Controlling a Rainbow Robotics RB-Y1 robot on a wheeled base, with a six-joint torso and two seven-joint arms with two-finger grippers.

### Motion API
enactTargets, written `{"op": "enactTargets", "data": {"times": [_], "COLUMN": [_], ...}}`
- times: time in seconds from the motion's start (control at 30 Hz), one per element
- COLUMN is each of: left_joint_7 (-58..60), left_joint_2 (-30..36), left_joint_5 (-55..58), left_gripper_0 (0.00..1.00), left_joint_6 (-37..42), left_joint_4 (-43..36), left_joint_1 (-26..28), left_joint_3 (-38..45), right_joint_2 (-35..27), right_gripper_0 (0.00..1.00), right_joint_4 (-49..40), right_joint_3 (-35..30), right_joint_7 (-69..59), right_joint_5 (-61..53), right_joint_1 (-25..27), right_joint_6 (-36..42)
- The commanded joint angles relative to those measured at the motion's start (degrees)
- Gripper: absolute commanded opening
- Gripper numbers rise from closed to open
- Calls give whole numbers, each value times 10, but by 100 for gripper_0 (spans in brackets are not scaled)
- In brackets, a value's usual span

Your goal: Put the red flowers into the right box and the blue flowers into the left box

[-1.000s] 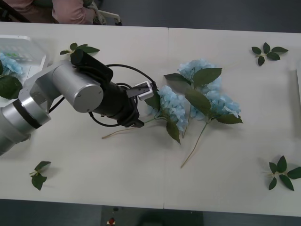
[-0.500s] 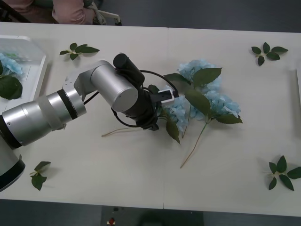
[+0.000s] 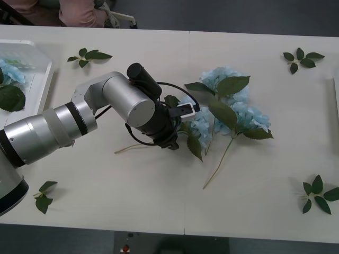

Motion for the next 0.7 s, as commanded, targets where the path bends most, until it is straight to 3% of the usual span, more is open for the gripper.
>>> {"op": "enactTargets", "data": {"times": [0.03,0.17,0.23,0.27,0.3,0.33,0.37,0.53,0.7], "left_joint_7": [5,8,9,10,10,10,10,10,10], "left_joint_2": [1,1,1,1,1,1,1,1,2], "left_joint_5": [11,17,19,20,21,21,22,25,26], "left_gripper_0": [100,99,92,83,64,56,35,2,0], "left_joint_6": [-4,-16,-23,-25,-25,-25,-25,-25,-33], "left_joint_4": [1,6,8,10,11,11,11,11,12], "left_joint_1": [-15,-15,-15,-15,-15,-15,-15,-15,-14], "left_joint_3": [-9,-25,-31,-31,-31,-31,-31,-35,-35], "right_joint_2": [-8,-8,-8,-8,-8,-8,-8,-2,53], "right_gripper_0": [99,99,99,99,100,99,99,99,99], "right_joint_4": [-12,-19,-26,-35,-46,-53,-70,-127,-227], "right_joint_3": [0,6,1,-5,-11,-13,-17,-27,-74], "right_joint_7": [8,11,13,14,15,15,15,16,0], "right_joint_5": [-14,-60,-91,-110,-126,-132,-147,-202,-215], "right_joint_1": [-3,-3,-3,-3,-3,-4,-3,-3,-3], "right_joint_6": [-2,32,56,81,106,119,151,247,356]}}
